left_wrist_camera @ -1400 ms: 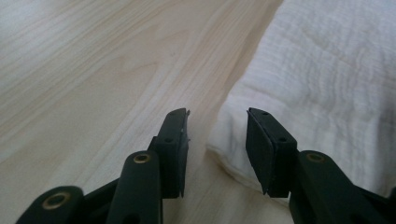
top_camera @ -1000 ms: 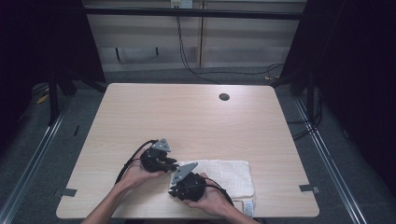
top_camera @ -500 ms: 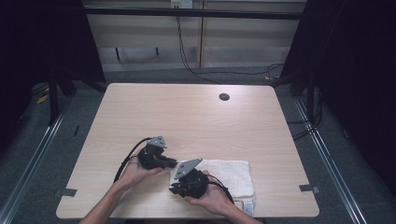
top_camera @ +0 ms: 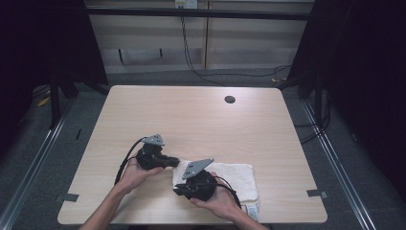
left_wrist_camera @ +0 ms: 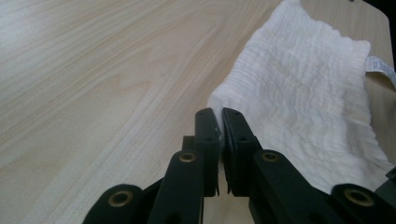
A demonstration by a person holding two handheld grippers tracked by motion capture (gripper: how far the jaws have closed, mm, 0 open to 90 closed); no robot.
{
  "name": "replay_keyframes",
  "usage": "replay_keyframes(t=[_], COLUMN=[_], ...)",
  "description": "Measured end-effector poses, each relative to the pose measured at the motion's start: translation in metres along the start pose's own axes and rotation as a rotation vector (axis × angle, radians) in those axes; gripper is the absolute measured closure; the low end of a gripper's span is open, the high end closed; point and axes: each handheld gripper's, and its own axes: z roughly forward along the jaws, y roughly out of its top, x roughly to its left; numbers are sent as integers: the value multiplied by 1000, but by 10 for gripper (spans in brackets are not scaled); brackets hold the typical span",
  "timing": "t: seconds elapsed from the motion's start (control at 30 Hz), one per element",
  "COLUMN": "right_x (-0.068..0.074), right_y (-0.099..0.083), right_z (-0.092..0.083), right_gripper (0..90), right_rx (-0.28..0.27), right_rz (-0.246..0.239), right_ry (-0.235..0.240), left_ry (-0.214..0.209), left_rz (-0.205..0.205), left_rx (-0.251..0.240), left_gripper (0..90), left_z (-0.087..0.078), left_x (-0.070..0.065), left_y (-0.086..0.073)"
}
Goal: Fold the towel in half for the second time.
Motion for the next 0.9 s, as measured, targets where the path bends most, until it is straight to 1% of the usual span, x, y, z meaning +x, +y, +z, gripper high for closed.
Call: replay_keyframes(t=[0.13, 0.17, 0.27, 0.3, 0.33, 0.4, 0.47, 0.5, 0.53, 0.57, 0.67, 0.7, 0.8, 0.83, 0.9], right_x=[0, -1, -1, -1, -1, 1, 1, 2, 2, 1, -1, 0, 0, -1, -1], right_y=[2, 3, 6, 8, 8, 11, 13, 15, 17, 19, 21, 23, 27, 32, 33], right_z=[-3, -4, -5, -5, -5, -6, -7, -8, -10, -12, -12, -10, -8, -5, -3], right_gripper=[840, 840, 840, 840, 840, 840, 840, 839, 839, 839, 839, 839, 839, 839, 839], right_rx=[-11, -25, -34, -44, -44, -56, -55, -54, -64, -73, -76, -79, -82, -88, -85], right_rz=[2, 7, 11, 15, 15, 4, 2, -12, -14, -10, -8, -11, -13, -9, -7], right_ry=[3, 15, 21, 28, 28, 25, 24, 19, 16, 19, 22, 22, 27, 44, 50], left_ry=[-2, -4, -8, -6, -6, -7, -11, -7, -4, 1, 3, 7, 19, 22, 34], left_rz=[-3, -3, -7, -4, -4, 8, 4, 3, 1, -7, -18, -32, -41, -45, -55], left_rx=[-14, -21, -29, -45, -45, -55, -59, -64, -65, -68, -69, -71, -71, -67, -68], left_gripper=[857, 857, 857, 857, 857, 857, 857, 857, 857, 857, 856, 857, 857, 857, 858], left_z=[-3, -6, -10, -15, -15, -21, -22, -25, -26, -30, -32, -33, -35, -36, -38], left_x=[0, 0, 0, 0, 0, 1, 1, 2, 2, 5, 6, 7, 8, 9, 10], left_y=[1, 2, 3, 5, 5, 8, 8, 9, 9, 8, 8, 8, 8, 8, 5])
